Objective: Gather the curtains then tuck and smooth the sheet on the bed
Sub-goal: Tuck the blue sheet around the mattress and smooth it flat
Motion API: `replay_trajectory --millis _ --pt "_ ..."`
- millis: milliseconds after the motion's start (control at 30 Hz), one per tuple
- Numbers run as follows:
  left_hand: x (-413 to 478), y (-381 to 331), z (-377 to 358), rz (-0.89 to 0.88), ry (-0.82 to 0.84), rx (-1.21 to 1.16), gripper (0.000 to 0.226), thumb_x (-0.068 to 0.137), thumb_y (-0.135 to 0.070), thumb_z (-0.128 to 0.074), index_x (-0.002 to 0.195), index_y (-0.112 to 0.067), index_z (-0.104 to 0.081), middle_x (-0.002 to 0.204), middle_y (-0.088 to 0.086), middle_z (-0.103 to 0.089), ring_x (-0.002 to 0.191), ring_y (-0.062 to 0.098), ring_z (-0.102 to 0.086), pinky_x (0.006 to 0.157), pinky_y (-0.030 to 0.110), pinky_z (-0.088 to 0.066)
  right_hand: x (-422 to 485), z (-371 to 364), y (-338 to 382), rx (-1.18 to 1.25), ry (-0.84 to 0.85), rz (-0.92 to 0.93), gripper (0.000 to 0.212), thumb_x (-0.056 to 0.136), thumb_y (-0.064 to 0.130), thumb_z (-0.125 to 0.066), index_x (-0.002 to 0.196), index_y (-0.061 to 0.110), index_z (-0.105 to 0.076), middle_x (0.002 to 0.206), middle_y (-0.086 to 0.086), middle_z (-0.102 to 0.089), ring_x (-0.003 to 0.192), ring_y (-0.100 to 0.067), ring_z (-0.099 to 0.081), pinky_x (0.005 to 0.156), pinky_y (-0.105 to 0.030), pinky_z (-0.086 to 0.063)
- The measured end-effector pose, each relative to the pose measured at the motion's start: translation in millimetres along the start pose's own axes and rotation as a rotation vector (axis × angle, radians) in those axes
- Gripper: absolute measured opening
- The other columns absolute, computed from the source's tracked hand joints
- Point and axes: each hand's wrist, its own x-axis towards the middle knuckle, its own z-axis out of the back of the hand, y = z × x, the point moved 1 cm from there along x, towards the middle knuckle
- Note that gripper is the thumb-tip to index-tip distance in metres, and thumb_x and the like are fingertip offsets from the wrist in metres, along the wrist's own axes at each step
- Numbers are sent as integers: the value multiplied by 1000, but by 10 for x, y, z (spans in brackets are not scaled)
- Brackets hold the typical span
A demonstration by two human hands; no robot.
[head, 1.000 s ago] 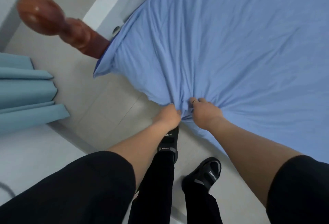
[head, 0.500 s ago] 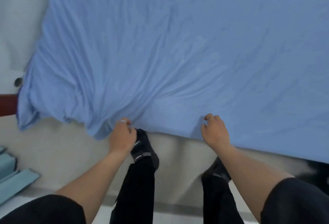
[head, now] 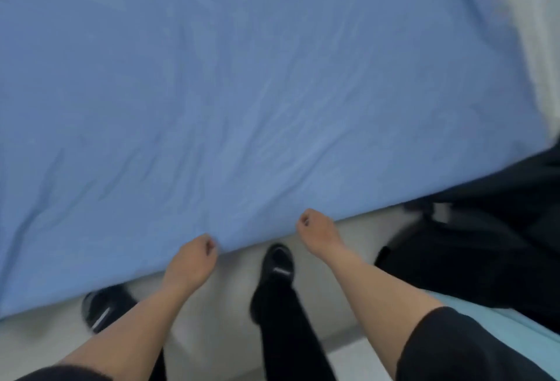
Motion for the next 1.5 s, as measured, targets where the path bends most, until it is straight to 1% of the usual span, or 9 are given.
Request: replay_trajectory --millis 467,700,833,1033,1100,1167,1233,1333,1500 --pt "993 -3143 -241 -144 74 -153 12 93 -20 -62 81 -18 -61 74 0 -67 70 17 -62 61 30 -42 1148 2972 -1502 163 -205 -196 16 93 24 -48 91 15 -60 81 4 -61 73 -15 -56 65 -30 -48" --pt "1355 -4100 -216 -129 56 -93 13 91 -20 -63 79 -23 -61 77 -4 -69 74 20 -64 68 36 -47 1915 4257 -1979 -27 -219 -216 8 90 26 -50 89 23 -57 96 0 -63 97 -26 -62 79 -32 -45" --pt "1641 -4724 -560 -118 50 -98 15 91 -19 -63 76 -23 -61 72 -4 -68 68 18 -64 63 34 -47 2626 4979 -2656 -229 -186 -239 30 94 19 -44 117 11 -60 127 -12 -62 118 -32 -58 95 -36 -44" --pt "2218 -5728 -1499 -84 39 -23 12 91 -23 -61 79 -23 -60 77 -6 -68 71 15 -63 64 32 -47 3392 5804 -4095 -233 -118 -508 41 93 15 -44 132 4 -54 131 -20 -59 118 -36 -59 98 -40 -49" --pt "2350 -6081 -1840 -71 36 46 16 91 -26 -58 77 -21 -56 72 -3 -65 69 19 -61 64 35 -50 3432 5828 -4512 -161 -27 -595 46 94 15 -53 136 -3 -52 125 -25 -63 105 -36 -69 85 -41 -58" --pt "2420 -6460 -2124 -53 20 143 20 91 -32 -53 74 -22 -51 69 -3 -61 66 20 -59 60 34 -48 3443 5727 -4754 111 79 -765 49 90 7 -64 135 -6 -50 106 -28 -64 67 -36 -72 46 -38 -57" --pt "2465 -6802 -2305 -37 5 237 24 91 -40 -49 73 -23 -49 68 -5 -60 63 18 -57 57 31 -42 3508 5548 -4820 492 130 -924 60 89 7 -70 142 2 -41 117 -24 -59 66 -38 -65 31 -38 -50" --pt "2538 -7329 -2506 -120 -1 287 28 93 -43 -45 76 -21 -48 72 -6 -60 68 21 -60 60 32 -43 3690 5354 -4849 882 2 -1057 59 91 9 -66 143 12 -41 126 -20 -57 96 -39 -64 43 -39 -57" --pt "2737 -8379 -2733 -474 -25 312 13 95 -31 -44 93 -22 -53 85 -2 -65 79 30 -63 62 34 -41 3754 5237 -4915 1214 -154 -1178 18 97 16 -46 111 11 -55 86 -12 -58 69 -23 -57 62 -34 -59"
